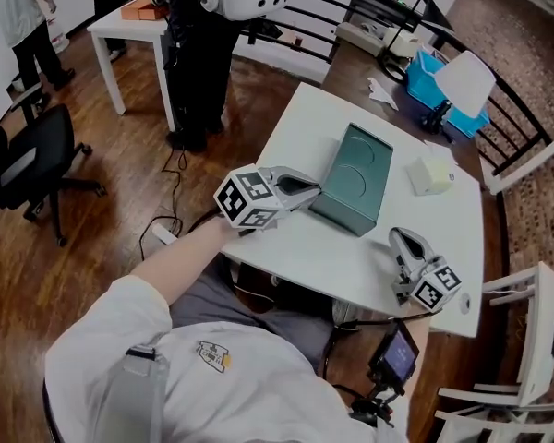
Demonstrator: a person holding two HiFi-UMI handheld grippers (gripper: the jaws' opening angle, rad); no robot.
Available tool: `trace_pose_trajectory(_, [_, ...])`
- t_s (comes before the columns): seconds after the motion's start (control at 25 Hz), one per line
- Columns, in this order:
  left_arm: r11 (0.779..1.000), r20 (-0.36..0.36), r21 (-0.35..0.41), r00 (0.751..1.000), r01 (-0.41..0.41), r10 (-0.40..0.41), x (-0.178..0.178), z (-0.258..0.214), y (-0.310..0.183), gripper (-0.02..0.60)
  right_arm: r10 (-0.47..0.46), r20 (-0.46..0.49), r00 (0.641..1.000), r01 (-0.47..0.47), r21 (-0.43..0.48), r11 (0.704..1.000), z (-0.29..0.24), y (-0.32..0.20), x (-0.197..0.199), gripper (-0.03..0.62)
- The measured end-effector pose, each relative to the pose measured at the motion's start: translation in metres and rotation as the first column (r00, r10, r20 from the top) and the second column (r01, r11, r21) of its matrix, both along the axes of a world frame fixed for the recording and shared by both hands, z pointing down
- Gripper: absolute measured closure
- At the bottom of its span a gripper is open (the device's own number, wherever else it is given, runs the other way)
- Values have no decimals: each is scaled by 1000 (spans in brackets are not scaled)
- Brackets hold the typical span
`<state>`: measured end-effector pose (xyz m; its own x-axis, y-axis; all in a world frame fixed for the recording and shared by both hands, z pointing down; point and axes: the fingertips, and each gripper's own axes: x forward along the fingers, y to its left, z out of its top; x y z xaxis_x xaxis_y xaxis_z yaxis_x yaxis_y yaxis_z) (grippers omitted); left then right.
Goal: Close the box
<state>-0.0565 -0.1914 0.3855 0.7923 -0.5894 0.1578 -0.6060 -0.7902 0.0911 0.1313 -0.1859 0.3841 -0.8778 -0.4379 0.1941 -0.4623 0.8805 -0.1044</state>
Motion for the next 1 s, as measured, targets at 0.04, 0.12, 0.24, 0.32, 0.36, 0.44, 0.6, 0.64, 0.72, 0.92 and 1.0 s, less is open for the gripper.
trace_pose_trajectory(0.04, [1000, 1, 1, 1000, 2, -2, -1, 0, 0, 583, -1, 1, 1000, 1, 1, 1000, 0, 0, -1, 594])
trace_pose_trajectory(0.12, [1000, 1, 2, 1000, 3, -3, -2, -1, -2, 583, -2, 4, 1000, 2, 5, 1000, -2, 0, -2, 594])
trace_pose_trajectory(0.24, [1000, 1, 0, 1000, 2, -2, -2, 0, -1, 583, -4, 5, 1000, 4, 4, 1000, -1, 0, -2, 594])
trace_pose_trajectory(0.32, [1000, -1, -1, 1000, 3, -3, -1, 1, 0, 583, -4, 2, 1000, 4, 4, 1000, 0, 2, -1, 594])
trace_pose_trajectory(0.36, [1000, -1, -1, 1000, 2, -2, -1, 1, 0, 583, -2, 2, 1000, 2, 6, 1000, 0, 2, -1, 594])
trace_pose_trajectory(0.44, [1000, -1, 3, 1000, 1, -1, -3, 0, -1, 583, -2, 3, 1000, 2, 11, 1000, -1, 1, -3, 595])
trace_pose_trajectory(0.6, [1000, -1, 2, 1000, 11, -11, -5, 0, -2, 583, -26, 2, 1000, 26, 6, 1000, 0, 1, -7, 595])
trace_pose_trajectory(0.64, [1000, -1, 1, 1000, 12, -12, -4, 0, -3, 583, -32, 2, 999, 32, 5, 999, 0, 1, -7, 595])
trace_pose_trajectory(0.72, [1000, -2, 2, 1000, 11, -11, -3, -1, -3, 583, -36, 2, 999, 36, 5, 999, 0, 1, -6, 595])
trace_pose_trajectory(0.92, [1000, -4, 1, 1000, 10, -10, -1, 0, -2, 583, -39, 3, 999, 39, 4, 999, -1, 4, -5, 595])
trace_pose_trajectory(1.0, [1000, -4, 1, 1000, 6, -6, 0, -1, -1, 583, -38, 4, 999, 38, 6, 999, -1, 6, -4, 595])
